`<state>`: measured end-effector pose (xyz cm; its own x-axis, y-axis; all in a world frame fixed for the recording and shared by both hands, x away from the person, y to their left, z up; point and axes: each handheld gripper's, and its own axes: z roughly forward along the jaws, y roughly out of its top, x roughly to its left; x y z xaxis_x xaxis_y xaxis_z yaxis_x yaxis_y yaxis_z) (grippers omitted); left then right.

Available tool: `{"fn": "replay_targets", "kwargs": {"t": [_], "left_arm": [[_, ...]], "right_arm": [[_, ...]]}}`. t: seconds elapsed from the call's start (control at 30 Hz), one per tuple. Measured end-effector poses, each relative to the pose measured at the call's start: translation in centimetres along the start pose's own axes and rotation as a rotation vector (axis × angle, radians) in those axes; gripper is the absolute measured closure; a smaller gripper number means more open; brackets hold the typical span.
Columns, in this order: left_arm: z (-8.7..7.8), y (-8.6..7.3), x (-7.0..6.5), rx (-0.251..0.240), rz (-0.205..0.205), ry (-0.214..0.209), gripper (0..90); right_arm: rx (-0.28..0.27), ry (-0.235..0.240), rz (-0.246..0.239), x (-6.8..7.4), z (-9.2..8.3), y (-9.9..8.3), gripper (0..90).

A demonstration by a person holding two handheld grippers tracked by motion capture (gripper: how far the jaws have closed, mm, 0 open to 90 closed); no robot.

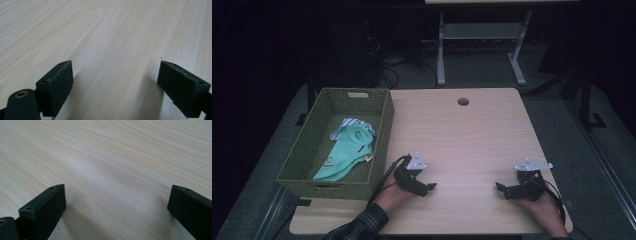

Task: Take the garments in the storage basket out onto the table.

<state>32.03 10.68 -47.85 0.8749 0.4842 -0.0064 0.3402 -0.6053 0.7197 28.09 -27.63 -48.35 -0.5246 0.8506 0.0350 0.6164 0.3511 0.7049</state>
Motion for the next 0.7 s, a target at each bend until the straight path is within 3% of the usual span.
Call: {"fn": "replay_targets", "kwargs": {"t": [0.7], "left_arm": [[-0.39, 0.32, 0.42, 0.052, 0.009, -0.004, 13.2]], "right_arm": [[0.003, -0.005, -0.002, 0.06, 0.02, 0.01, 1.3]]}}
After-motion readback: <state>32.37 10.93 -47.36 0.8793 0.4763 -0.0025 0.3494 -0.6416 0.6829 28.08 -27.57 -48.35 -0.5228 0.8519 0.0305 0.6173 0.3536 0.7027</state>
